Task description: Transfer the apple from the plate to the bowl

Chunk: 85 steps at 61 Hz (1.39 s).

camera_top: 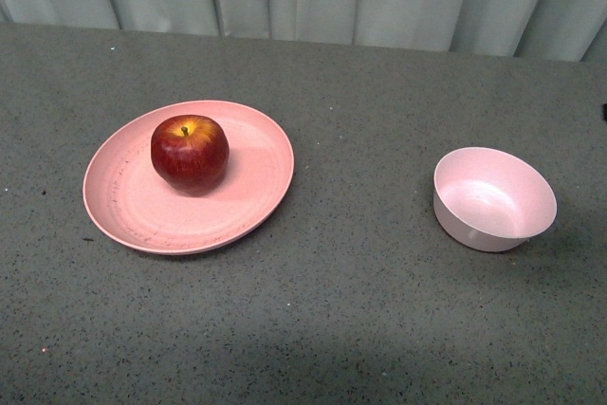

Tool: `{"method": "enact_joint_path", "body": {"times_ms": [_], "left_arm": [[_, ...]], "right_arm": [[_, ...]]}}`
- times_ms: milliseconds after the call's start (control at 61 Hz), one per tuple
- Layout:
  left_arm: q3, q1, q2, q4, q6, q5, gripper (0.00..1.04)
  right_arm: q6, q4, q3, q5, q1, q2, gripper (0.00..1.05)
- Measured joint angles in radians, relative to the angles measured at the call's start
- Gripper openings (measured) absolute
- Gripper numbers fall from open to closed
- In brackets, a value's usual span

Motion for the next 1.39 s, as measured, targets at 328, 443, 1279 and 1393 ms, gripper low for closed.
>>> {"method": "enact_joint_path", "body": {"times_ms": [328,443,1279,1393], "left_arm": [[0.0,0.0,0.0,0.0,0.0,0.0,0.98],[0.0,0.0,0.0,0.0,0.0,0.0,0.98],[0.0,0.0,0.0,0.0,0.0,0.0,0.98],[0.0,0.0,0.0,0.0,0.0,0.0,0.98]], "right_arm": [[-0.03,-0.175,0.269,-0.087,0.118,0.42,0.95],[-0.059,-0.206,0.35,-0.09,0.14,0.536,0.95],[-0.068,-0.28,0.54,-0.049,0.175,0.76,0.32],[-0.067,-0.285,0.54,-0.047,0.175,0.76,0.14]]}}
